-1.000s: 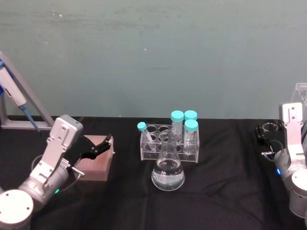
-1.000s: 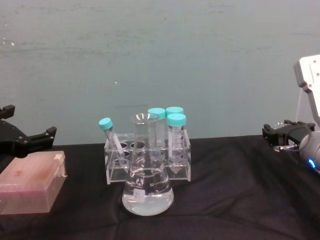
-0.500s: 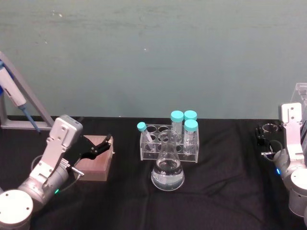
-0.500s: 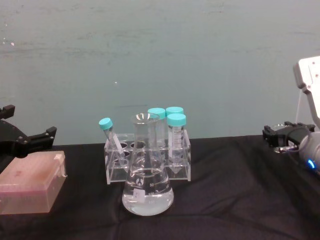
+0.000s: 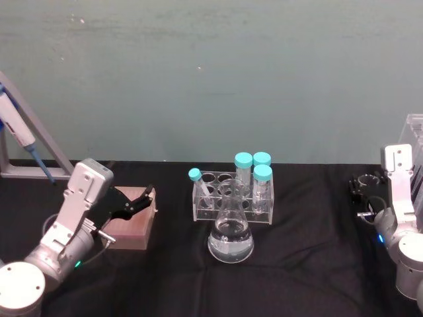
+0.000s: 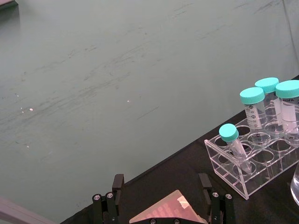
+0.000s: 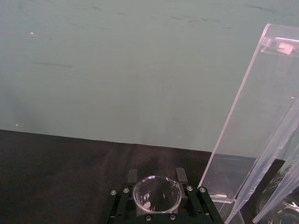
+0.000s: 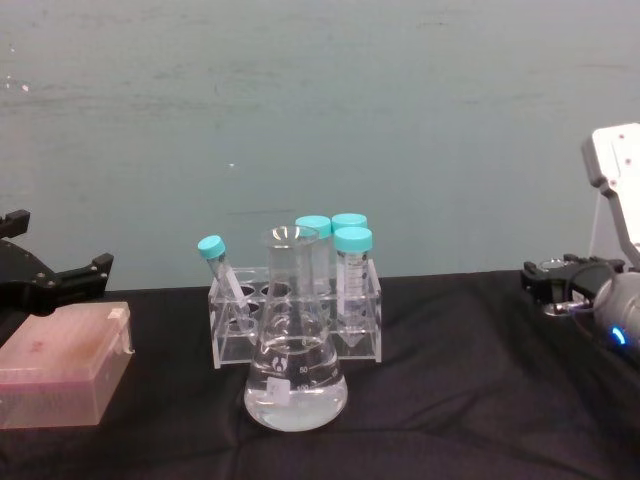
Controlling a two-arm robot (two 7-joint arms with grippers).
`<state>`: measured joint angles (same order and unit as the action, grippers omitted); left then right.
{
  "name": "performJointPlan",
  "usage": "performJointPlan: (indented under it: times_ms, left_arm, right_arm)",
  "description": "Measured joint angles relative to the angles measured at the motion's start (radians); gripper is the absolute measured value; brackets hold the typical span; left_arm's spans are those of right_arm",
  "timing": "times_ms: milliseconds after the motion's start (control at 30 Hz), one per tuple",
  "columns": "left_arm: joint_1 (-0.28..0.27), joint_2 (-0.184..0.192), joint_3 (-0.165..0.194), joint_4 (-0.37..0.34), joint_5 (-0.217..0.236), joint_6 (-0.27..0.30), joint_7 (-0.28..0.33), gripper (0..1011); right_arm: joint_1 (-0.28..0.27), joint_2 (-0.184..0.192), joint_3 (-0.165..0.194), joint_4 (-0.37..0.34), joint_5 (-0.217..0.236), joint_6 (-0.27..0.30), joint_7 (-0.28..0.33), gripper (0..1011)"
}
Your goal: Place the experimental apparatus aside using one hand.
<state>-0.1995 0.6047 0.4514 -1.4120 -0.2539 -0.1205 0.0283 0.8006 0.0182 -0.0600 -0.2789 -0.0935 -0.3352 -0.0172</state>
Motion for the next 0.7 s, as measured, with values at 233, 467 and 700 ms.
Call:
performJointPlan:
  times_ms: [233, 467, 700]
  left_arm:
    - [0.000, 0.000, 0.000, 0.000, 0.000, 0.000, 0.000, 1000]
    - [0.000, 0.000, 0.000, 0.000, 0.000, 0.000, 0.000, 1000]
    - [0.000, 0.000, 0.000, 0.000, 0.000, 0.000, 0.000, 1000]
  right_arm:
    - [0.024, -0.002, -0.001, 0.048, -0.003, -0.020, 0.002, 499]
    - [0.031, -0.002, -0.006, 0.062, -0.010, -0.028, 0.001, 500]
    - [0.031, -0.002, -0.006, 0.062, -0.010, -0.028, 0.000, 499]
